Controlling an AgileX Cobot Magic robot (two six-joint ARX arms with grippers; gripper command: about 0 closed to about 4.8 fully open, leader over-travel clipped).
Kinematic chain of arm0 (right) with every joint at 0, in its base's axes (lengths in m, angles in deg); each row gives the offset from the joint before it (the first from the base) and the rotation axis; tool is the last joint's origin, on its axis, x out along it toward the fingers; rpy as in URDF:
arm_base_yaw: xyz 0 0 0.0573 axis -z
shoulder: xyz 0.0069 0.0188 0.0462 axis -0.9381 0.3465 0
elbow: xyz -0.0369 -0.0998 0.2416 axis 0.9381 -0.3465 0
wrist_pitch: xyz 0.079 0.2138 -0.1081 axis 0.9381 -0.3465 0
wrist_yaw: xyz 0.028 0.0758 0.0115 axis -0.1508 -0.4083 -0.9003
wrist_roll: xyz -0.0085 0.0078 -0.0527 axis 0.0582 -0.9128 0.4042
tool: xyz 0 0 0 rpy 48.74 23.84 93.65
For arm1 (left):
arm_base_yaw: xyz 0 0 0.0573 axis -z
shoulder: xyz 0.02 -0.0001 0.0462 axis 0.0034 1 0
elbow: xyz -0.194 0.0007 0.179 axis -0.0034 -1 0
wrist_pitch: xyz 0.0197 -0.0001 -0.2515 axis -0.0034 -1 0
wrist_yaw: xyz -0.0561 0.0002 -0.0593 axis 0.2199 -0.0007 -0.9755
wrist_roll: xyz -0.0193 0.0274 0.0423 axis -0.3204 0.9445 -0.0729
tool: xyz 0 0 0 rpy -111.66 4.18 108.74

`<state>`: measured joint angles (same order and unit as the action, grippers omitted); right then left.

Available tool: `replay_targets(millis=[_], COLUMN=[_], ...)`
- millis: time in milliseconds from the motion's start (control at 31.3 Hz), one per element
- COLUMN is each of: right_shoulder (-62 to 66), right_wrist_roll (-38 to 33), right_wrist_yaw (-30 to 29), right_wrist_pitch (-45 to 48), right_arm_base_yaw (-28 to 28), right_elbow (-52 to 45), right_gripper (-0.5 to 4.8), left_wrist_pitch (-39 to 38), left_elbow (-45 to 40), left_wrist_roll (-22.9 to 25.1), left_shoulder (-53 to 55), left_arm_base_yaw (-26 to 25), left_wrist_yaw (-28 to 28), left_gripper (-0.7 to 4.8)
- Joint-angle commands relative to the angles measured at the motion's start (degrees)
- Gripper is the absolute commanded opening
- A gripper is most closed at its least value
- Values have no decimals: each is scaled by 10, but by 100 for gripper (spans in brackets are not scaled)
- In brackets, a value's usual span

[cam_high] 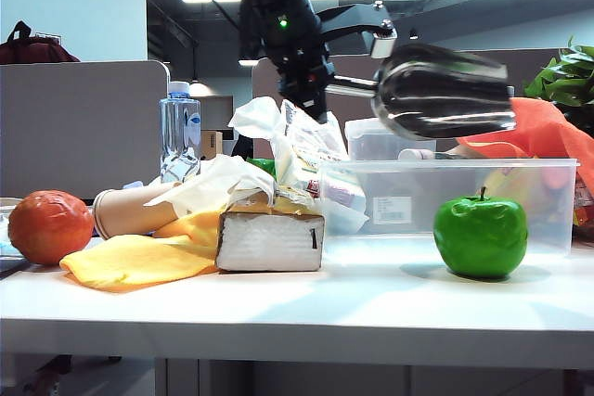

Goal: Pick up the metal ice scoop from the table and place it inside the transparent plastic box.

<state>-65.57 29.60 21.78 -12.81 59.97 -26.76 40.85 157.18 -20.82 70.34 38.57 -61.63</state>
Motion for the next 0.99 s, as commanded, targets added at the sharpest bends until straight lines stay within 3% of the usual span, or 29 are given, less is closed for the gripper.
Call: replay_targets(millis=[32,319,351,479,543,575,703,831,863,958,990], right_shoulder=[1,2,2,2,2,2,2,2,2,2,2], right_wrist_roll=[0,0,0,0,0,0,0,0,0,0,0], right_wrist_yaw=[0,0,0,0,0,0,0,0,0,0,0], right_wrist_pitch=[10,10,10,10,10,10,10,10,10,10,10], right_arm_base_yaw=[0,0,0,0,0,0,-1,-1,-1,-1,-2], right_elbow=[1,1,1,1,1,1,1,1,1,1,1], right_gripper=[-1,-1,-1,-1,-1,-1,-1,-1,-1,-1,-1], left_wrist_pitch=[41,68,68,92,103,106,107,106,106,101,91], left_elbow=[4,7,7,7,7,7,7,7,7,7,7], left_wrist_roll=[5,-32,-35,-41,-40,-40,-39,-38,-39,-55,-68], left_shoulder=[18,66,67,67,67,67,66,59,55,37,27], left_arm_base_yaw=[1,4,5,7,9,9,12,18,18,17,17], left_wrist_yaw=[-17,5,8,13,17,20,49,120,133,170,169], left_gripper=[-6,3,37,371,450,464,467,461,431,214,106])
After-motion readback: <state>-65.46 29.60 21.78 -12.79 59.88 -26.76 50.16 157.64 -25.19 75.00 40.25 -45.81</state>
